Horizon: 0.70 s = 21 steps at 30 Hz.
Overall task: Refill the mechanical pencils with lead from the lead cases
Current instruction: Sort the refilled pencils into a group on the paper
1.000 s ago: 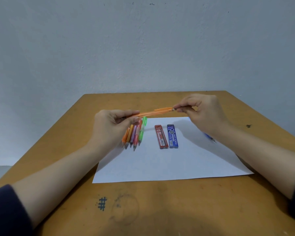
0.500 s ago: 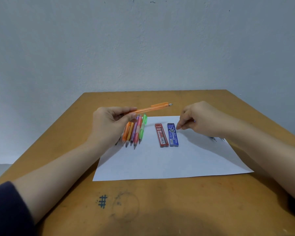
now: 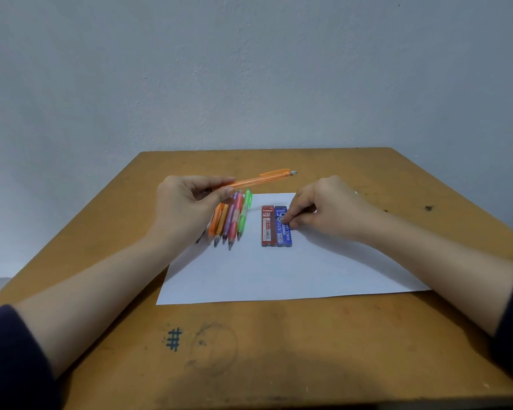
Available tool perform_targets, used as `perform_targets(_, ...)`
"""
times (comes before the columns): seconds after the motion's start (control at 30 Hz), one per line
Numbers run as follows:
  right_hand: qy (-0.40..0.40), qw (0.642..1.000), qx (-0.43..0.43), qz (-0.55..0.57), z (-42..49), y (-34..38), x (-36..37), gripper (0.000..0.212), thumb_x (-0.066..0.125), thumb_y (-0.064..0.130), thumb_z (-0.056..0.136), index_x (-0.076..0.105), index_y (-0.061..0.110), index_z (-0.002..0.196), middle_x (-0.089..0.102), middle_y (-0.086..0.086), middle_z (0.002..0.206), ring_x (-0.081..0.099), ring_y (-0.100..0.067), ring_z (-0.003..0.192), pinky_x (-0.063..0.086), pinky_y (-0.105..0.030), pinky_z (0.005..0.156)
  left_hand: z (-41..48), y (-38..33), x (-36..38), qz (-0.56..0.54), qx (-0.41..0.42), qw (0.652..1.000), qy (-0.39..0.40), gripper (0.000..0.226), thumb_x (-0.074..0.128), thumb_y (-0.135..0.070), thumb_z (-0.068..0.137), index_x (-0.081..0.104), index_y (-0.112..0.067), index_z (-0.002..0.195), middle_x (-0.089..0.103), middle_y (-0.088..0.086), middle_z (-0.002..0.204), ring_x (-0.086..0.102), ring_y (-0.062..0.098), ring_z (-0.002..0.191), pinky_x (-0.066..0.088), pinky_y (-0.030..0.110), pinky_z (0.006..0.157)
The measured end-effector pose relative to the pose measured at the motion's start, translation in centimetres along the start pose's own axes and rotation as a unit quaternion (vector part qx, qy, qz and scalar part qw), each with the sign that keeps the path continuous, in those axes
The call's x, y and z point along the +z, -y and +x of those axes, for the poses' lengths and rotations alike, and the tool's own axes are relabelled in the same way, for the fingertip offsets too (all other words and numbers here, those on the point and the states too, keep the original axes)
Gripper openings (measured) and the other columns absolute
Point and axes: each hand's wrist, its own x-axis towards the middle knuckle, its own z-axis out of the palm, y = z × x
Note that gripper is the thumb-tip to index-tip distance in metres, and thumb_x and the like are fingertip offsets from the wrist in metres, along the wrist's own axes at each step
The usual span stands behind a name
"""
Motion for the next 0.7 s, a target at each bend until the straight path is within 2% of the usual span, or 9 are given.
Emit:
perform_targets(0.13,-0.008,0.999,0.010,0.041,0.1,0.4,0.3,0.018,0.075,0.007,0.077,0.077,0.015,0.093,0.072,0.001,0.094,0.062,-0.012,0.088,0.045,-0.020,0.080,0.1,0.1,0.0,-0.001,-0.003,1.000,0.000,0.021,0.067,-0.020,0.085,0.066,-0.032,0.103,0.063,-0.023,0.082,0.061,-0.017,0.081,0.048,0.005,0.062)
perform_targets(0.23,-0.017,0.999,0.027,0.040,0.3,-0.2,0.0,0.019,0.075,0.006,0.077,0.077,0.015,0.093,0.071,0.002,0.092,0.061,-0.011,0.086,0.044,-0.014,0.076,0.0,0.1,0.0,0.001,0.000,1.000,0.002,0.021,0.067,-0.021,0.085,0.065,-0.033,0.102,0.063,-0.024,0.082,0.061,-0.017,0.081,0.048,0.005,0.061)
perform_targets(0.37,-0.032,0.997,0.061,0.024,0.6,-1.5,-0.5,0.020,0.075,0.006,0.077,0.077,0.016,0.094,0.072,0.001,0.091,0.064,-0.011,0.086,0.048,-0.022,0.082,0.0,0.1,0.1,-0.002,0.001,1.000,0.001,0.022,0.067,-0.019,0.085,0.065,-0.031,0.103,0.063,-0.023,0.081,0.061,-0.017,0.079,0.048,0.004,0.061)
perform_targets(0.5,-0.035,0.997,0.075,0.004,0.5,-2.0,-0.6,0.020,0.075,0.010,0.078,0.076,0.018,0.096,0.072,0.001,0.094,0.060,-0.006,0.082,0.045,-0.013,0.076,0.0,0.1,0.2,-0.007,-0.004,1.000,0.003,0.021,0.067,-0.019,0.085,0.066,-0.030,0.102,0.063,-0.022,0.081,0.061,-0.017,0.079,0.048,0.005,0.061)
perform_targets(0.63,-0.019,0.997,0.079,-0.003,0.4,-1.9,-0.4,0.023,0.072,0.011,0.081,0.074,0.021,0.102,0.072,0.007,0.087,0.060,-0.003,0.080,0.048,-0.023,0.083,0.1,0.3,0.2,0.003,-0.001,1.000,-0.003,0.021,0.068,-0.019,0.084,0.071,-0.023,0.105,0.064,-0.020,0.080,0.062,-0.015,0.078,0.050,0.007,0.064)
perform_targets(0.7,-0.004,0.997,0.073,-0.001,0.3,-1.8,-0.5,0.027,0.071,0.010,0.082,0.072,0.019,0.107,0.071,0.007,0.083,0.062,-0.005,0.081,0.047,-0.022,0.082,0.2,0.4,0.1,0.009,0.001,1.000,-0.006,0.023,0.069,-0.019,0.084,0.072,-0.019,0.106,0.066,-0.019,0.082,0.065,-0.009,0.081,0.053,0.010,0.069)
